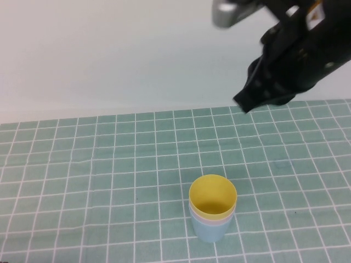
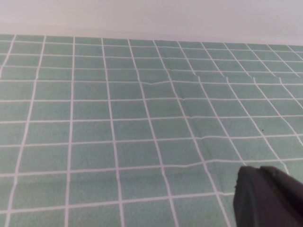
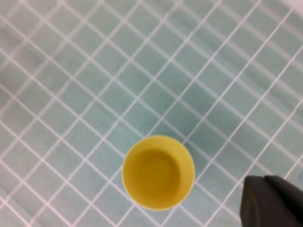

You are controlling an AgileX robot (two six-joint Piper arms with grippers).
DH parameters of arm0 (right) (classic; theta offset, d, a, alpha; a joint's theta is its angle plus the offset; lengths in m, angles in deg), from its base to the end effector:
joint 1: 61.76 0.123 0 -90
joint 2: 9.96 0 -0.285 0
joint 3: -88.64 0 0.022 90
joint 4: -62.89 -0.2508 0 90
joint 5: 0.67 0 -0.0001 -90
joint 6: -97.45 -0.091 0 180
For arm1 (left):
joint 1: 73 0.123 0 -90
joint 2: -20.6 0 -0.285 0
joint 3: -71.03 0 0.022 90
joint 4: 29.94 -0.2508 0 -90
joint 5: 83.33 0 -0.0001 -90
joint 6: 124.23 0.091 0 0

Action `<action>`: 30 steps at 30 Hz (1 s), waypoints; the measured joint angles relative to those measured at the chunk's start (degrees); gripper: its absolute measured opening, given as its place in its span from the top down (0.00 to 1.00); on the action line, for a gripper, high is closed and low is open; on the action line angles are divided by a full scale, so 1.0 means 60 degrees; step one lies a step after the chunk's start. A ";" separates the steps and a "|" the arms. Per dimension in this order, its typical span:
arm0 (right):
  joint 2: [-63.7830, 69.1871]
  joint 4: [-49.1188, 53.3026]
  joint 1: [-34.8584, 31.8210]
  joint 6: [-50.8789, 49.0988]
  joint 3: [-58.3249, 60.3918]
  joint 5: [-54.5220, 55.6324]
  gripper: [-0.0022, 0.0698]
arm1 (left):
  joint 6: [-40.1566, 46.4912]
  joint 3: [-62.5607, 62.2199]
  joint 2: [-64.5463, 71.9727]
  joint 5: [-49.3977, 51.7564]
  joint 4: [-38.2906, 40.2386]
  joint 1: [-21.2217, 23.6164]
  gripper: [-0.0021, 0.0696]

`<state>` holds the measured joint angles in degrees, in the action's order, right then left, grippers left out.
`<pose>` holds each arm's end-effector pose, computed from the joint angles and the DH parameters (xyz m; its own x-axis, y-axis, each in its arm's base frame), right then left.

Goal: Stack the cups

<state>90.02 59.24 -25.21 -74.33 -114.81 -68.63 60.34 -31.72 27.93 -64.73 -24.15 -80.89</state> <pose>0.2707 0.2073 0.4095 -0.5748 -0.5743 -0.5830 -0.6956 0.7182 -0.0217 0.0526 -0.0103 0.1843 -0.2270 0.0153 -0.9738 0.1646 0.9861 -0.0229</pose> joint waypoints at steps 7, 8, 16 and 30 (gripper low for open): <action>-0.0847 0.0126 0.0000 -0.0016 0.0000 0.0490 0.97 | 0.0000 0.0000 0.0000 0.0000 0.0000 0.0000 0.97; -0.0910 0.0138 0.0000 -0.0016 0.0000 0.0511 0.97 | 0.0000 0.0000 0.0000 0.0000 0.0000 0.0000 0.97; -0.1013 -0.0015 0.0000 -0.0016 0.0000 0.0511 0.97 | 0.0000 0.0000 0.0000 0.0000 0.0000 0.0000 0.97; -0.1065 0.2093 0.0000 -0.0607 0.0039 -0.0333 0.97 | 0.0000 0.0000 0.0000 0.0000 0.0000 0.0000 0.97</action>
<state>83.63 71.79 -25.21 -77.97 -114.58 -70.62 60.34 -31.72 27.93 -64.73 -24.15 -80.89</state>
